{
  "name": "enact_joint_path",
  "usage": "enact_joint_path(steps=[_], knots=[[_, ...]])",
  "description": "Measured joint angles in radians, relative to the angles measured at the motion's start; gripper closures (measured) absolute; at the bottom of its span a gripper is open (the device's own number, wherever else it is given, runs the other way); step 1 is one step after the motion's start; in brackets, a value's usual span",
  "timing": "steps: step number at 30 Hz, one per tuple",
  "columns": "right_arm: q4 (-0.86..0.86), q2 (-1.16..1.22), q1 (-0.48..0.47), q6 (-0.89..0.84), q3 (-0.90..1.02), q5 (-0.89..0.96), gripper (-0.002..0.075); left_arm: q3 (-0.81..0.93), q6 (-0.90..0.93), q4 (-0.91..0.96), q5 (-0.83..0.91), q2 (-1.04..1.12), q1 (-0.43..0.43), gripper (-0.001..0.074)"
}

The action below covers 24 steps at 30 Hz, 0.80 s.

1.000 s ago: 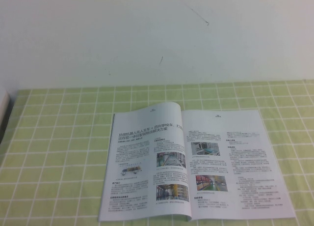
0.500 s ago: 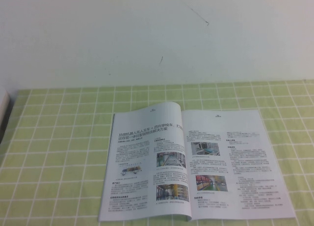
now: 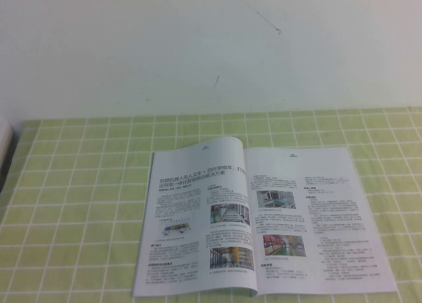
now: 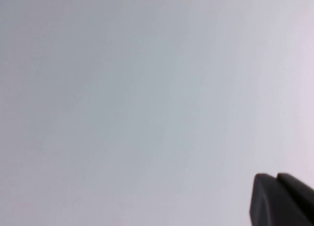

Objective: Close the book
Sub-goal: 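Close the open booklet and leave it lying on the table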

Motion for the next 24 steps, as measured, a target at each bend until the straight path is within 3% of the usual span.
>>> enact_joint_path(steps=[8, 15, 18, 24], knots=[[0.0, 0.0, 0.0, 0.0, 0.0, -0.317, 0.0729, 0.0, 0.0, -0.002, -0.384, 0.0, 0.0, 0.0738], [0.011, 0.0, 0.0, 0.026, 0.0, -0.329, 0.0729, 0.0, -0.017, -0.023, -0.434, 0.0, 0.0, 0.0738], [0.012, 0.0, 0.0, 0.035, -0.05, -0.161, 0.0729, -0.02, -0.082, -0.036, -0.347, -0.002, 0.0, 0.0738], [0.012, 0.013, 0.0, 0.02, -0.271, 0.26, 0.0729, -0.279, -0.11, 0.011, 0.092, -0.002, 0.0, 0.0738]])
